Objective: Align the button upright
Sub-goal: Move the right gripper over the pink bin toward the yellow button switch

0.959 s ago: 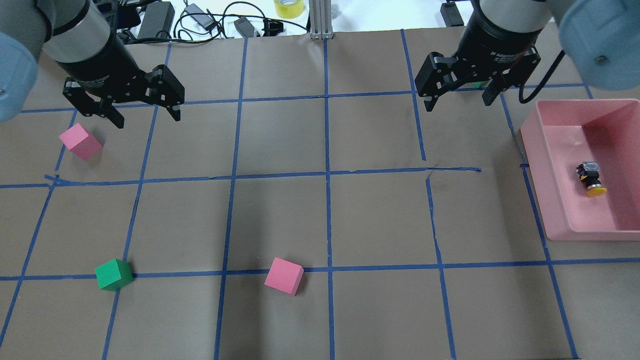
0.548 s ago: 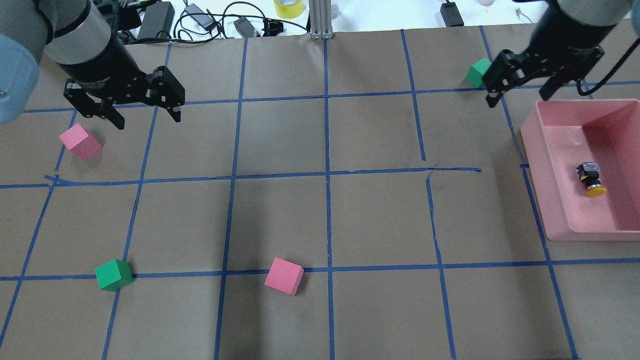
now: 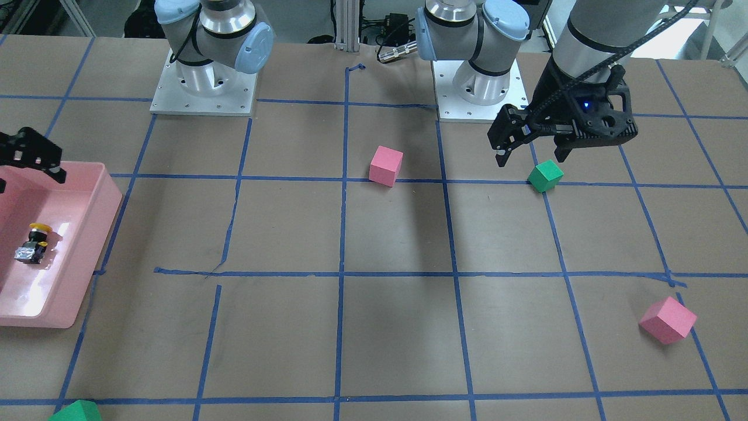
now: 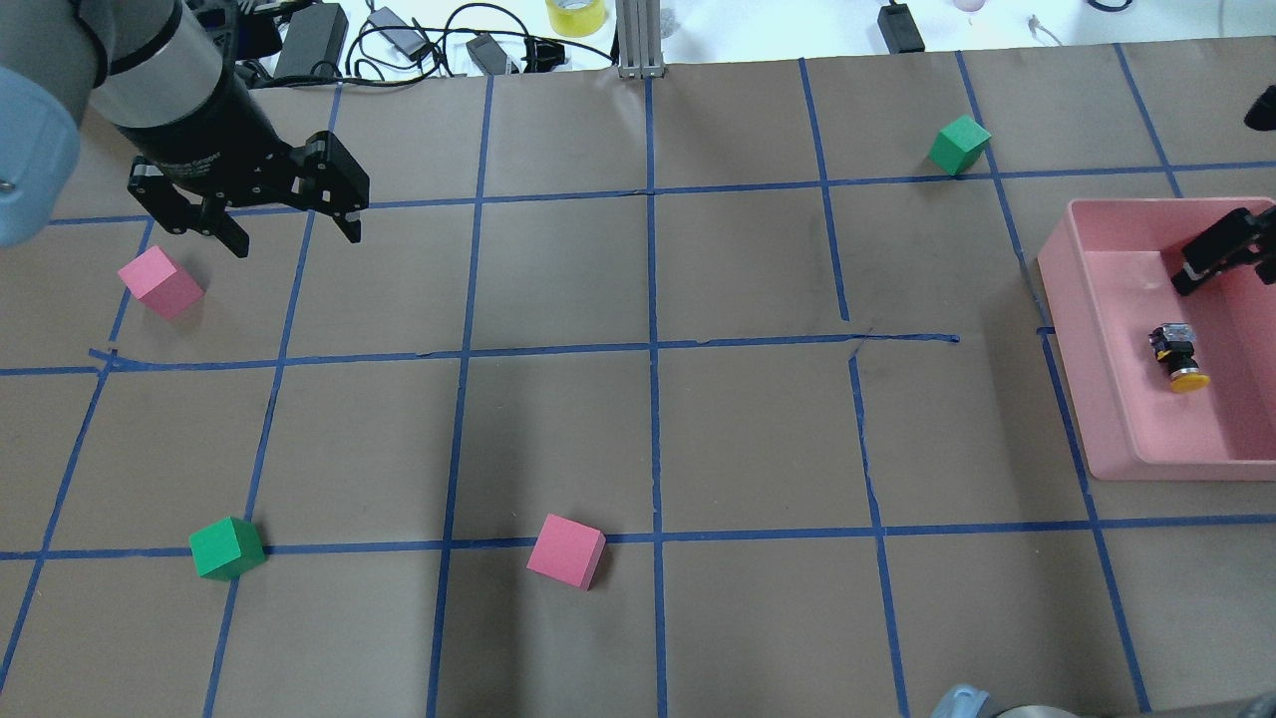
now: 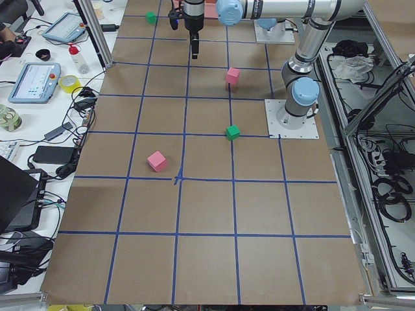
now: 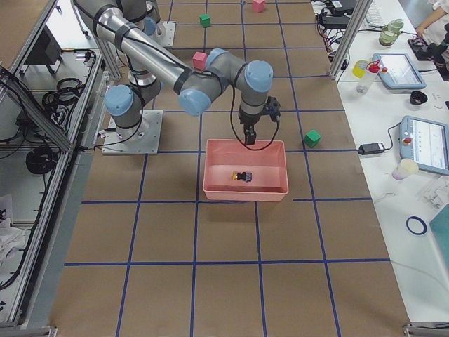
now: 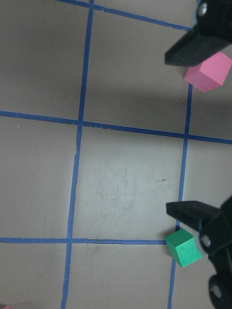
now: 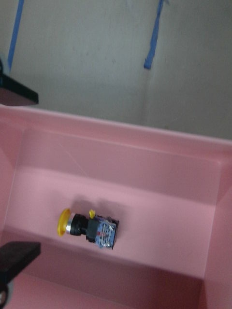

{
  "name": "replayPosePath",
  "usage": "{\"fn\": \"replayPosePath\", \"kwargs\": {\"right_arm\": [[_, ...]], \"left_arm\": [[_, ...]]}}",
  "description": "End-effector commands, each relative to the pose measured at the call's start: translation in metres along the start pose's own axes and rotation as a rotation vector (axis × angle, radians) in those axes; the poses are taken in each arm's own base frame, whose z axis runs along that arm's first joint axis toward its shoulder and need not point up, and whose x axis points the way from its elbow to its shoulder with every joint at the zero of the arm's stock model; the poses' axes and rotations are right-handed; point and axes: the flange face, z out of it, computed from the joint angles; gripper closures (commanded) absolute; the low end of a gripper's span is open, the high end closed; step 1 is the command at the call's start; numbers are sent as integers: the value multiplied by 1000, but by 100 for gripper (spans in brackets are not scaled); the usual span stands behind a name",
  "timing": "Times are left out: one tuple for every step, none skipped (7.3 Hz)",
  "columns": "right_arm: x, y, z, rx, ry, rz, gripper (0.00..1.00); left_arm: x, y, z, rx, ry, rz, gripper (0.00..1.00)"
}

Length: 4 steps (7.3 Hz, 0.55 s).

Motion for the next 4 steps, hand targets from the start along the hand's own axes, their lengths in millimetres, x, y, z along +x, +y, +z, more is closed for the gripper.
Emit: {"fn": "replayPosePath", "kwargs": {"right_arm": [[15, 16, 55, -20, 63, -7, 0], [14, 18, 63, -11, 87, -7, 0], [17, 18, 79, -16, 105, -3, 0], [16, 20, 84, -24, 100, 0, 0]], "left_arm": [[0, 0, 1, -3, 0, 0, 0], [0, 0, 1, -3, -2, 0, 0], [0, 0, 1, -3, -2, 0, 0], [0, 0, 1, -5, -2, 0, 0]]}}
